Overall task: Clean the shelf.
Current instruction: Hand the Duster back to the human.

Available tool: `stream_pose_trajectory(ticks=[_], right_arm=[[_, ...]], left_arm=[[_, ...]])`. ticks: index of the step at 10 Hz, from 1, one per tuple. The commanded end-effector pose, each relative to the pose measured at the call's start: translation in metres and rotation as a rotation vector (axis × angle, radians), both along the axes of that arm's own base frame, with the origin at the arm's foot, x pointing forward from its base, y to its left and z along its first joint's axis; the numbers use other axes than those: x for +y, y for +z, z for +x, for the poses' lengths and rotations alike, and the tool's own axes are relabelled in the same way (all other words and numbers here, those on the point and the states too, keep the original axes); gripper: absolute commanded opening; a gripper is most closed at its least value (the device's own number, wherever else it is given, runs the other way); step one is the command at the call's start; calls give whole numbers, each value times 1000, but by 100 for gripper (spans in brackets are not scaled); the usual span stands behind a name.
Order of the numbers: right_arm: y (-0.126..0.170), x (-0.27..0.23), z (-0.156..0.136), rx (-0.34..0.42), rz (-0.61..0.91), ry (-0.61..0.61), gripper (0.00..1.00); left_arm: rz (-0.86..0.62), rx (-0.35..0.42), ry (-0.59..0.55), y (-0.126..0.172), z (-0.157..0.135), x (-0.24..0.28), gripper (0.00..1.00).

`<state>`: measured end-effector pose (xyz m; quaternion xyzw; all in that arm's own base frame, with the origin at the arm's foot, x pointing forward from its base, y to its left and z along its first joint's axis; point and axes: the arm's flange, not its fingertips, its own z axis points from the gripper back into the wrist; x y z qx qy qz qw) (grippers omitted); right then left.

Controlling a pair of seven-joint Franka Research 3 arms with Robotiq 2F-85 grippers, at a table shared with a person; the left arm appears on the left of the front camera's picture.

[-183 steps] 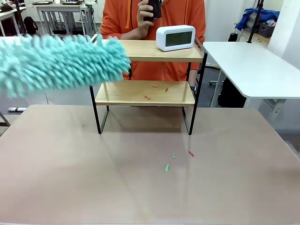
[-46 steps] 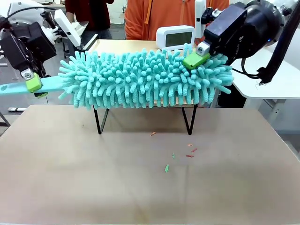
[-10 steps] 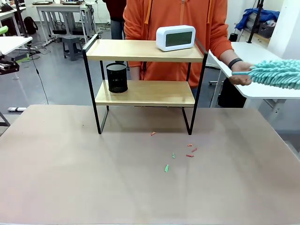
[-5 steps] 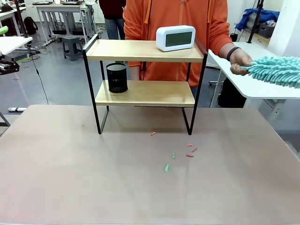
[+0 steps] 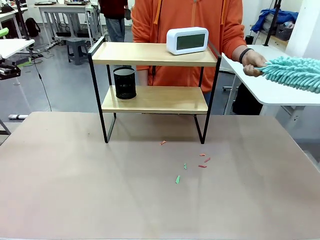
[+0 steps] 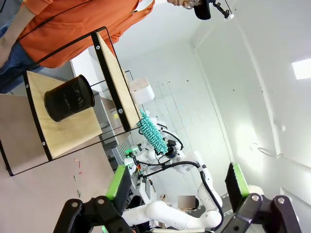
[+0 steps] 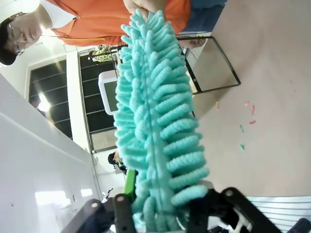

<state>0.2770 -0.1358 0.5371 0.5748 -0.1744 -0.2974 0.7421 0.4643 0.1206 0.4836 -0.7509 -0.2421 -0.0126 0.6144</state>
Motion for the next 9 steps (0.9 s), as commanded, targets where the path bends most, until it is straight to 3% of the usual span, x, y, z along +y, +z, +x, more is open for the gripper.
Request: stream_pose_trajectory(ticks=[1,4,5,7,9], right_arm=[[1,0,0,-13,12,15,100],[3,9,4,-27,15,45,100],[9,21,11,-45,7,83,100],[24,69,29,-122,22,236,100],[24,150,54,-195,102,431,100]], left_arm=[[-7,-8,-9,2,0,-1,100],[0,0,0,0,0,0,100],[-33,44,-16,4,-8,-14,100],[-40,97,-122,-3,-20,-69,100],[43,90,-274,-10,-30,-128,100]])
